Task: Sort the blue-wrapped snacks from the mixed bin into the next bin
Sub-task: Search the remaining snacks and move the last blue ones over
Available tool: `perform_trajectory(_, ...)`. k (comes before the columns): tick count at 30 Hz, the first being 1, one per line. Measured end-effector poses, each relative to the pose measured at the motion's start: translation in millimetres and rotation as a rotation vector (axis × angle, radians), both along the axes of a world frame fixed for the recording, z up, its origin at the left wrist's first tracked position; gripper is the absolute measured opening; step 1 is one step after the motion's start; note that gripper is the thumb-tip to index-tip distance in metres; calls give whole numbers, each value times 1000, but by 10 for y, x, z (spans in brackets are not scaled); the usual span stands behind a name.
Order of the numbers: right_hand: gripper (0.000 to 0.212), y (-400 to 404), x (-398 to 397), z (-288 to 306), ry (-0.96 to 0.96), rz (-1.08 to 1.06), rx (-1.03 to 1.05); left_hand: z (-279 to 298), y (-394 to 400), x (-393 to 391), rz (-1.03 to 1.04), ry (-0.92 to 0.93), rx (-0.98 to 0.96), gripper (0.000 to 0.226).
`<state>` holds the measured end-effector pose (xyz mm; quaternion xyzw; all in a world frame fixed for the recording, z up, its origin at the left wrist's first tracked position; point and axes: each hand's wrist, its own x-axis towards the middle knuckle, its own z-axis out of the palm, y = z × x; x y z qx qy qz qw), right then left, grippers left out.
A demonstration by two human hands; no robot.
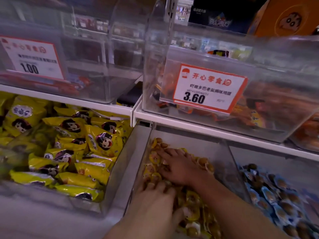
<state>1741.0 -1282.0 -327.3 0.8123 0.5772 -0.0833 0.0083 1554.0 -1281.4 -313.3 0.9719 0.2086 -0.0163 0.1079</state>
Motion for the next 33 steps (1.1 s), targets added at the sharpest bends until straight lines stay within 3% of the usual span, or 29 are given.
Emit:
perform_trajectory(7, 41, -478, -34, 245, -138, -73, -195, -63, -52, -39, 138, -75, -76, 71)
perform_trajectory(13, 34, -593, -42, 479, -118, -84, -424, -124, -53, 86, 144, 14, -89, 76)
perform_trajectory(15, 26, -543, -36, 542, -117, -100, -331, -154, -26, 133, 82, 32, -189, 79)
perform_trajectory(17, 21, -374, -12, 579, -98, -92, -68, -161, 15, 173, 26, 40, -329, 83)
perform_trajectory(20, 47, 76, -43, 482, 140, -42, 180, -172, 35, 175, -23, 27, -386, 86)
perform_trajectory(22, 58, 346, -147, 313, 223, -11, 106, -191, 10, 164, -18, -11, -333, 82)
perform_trajectory(25, 60, 469, -178, 31, 179, -20, 19, -189, -24, 162, 39, -47, -227, 74)
perform_trajectory(33, 38, -131, 92, 200, -8, -9, -140, -176, -23, 147, 94, -38, -257, 71)
